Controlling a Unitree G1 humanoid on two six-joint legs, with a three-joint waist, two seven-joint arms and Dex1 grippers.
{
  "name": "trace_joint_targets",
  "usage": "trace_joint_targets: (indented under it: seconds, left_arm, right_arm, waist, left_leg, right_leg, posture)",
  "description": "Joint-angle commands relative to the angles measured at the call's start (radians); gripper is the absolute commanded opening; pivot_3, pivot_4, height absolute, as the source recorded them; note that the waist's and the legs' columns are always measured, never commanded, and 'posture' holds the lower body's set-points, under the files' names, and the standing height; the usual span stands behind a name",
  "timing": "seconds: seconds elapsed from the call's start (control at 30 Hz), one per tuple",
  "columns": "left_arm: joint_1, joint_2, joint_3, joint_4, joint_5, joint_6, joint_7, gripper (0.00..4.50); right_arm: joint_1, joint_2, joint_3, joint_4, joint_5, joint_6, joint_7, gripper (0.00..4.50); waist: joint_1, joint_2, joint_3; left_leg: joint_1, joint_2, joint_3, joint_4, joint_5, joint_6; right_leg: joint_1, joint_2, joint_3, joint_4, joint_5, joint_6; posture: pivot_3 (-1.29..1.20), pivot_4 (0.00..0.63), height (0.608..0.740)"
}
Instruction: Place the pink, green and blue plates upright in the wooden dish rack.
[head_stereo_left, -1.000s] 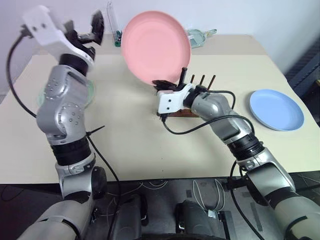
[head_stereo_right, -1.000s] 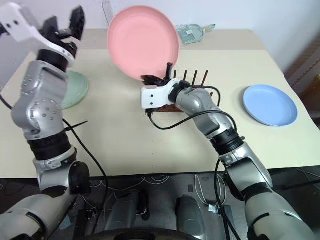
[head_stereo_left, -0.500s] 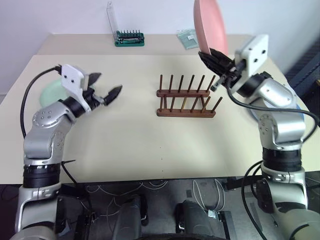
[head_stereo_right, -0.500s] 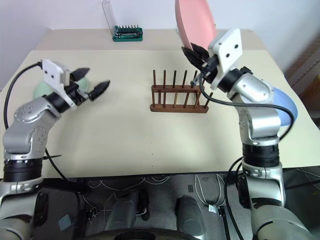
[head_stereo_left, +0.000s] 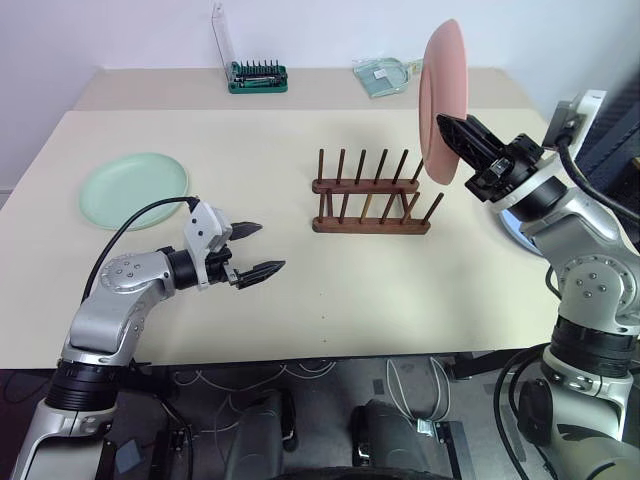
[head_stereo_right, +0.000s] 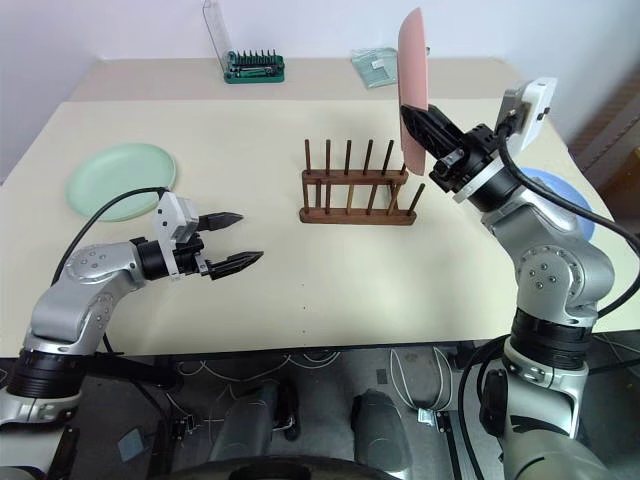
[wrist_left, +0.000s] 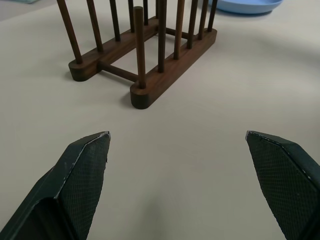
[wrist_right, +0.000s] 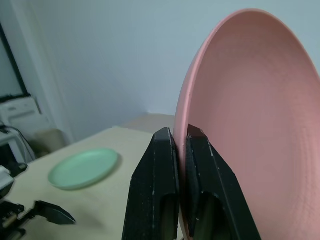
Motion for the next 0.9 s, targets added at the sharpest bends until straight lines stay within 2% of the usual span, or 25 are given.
trace_joint_targets:
  seconds: [0.03,0.57,0.9]
  left_arm:
    - [0.008,0.003,0.007,-0.027,-0.001,-0.019,-0.009,4.46]
    - [0.022,-0.009,0.004,-0.047,-0.009,-0.010,-0.025,4.46]
    - [0.029,-0.010,0.002,-0.042,-0.002,-0.015,-0.034,4.46]
  right_arm:
    - [-0.016,-0.004,-0.035,-0.011,0.072,0.005,-0.008,0.00]
    - [-0.022,-0.018,-0.032,0.141,0.104,-0.005,0.028,0.00]
    - [-0.027,-0.015,-0.079,0.233,0.163,0.015,0.044,0.00]
  waist:
    - [0.000,0.000,0.000]
    - [0.000,0.000,0.000]
    - [0.000,0.000,0.000]
  left_leg:
    - [0.000,0.000,0.000,0.000,0.000,0.000]
    - [0.000,0.000,0.000,0.000,0.000,0.000]
    - [0.000,0.000,0.000,0.000,0.000,0.000]
  right_leg:
    - [0.000,0.000,0.000,0.000,0.000,0.000]
    - [0.000,0.000,0.000,0.000,0.000,0.000]
    - [0.000,0.000,0.000,0.000,0.000,0.000]
  posture:
    - [0.00,0.150,0.732]
    - [0.00,0.150,0.732]
    - [0.00,0.150,0.732]
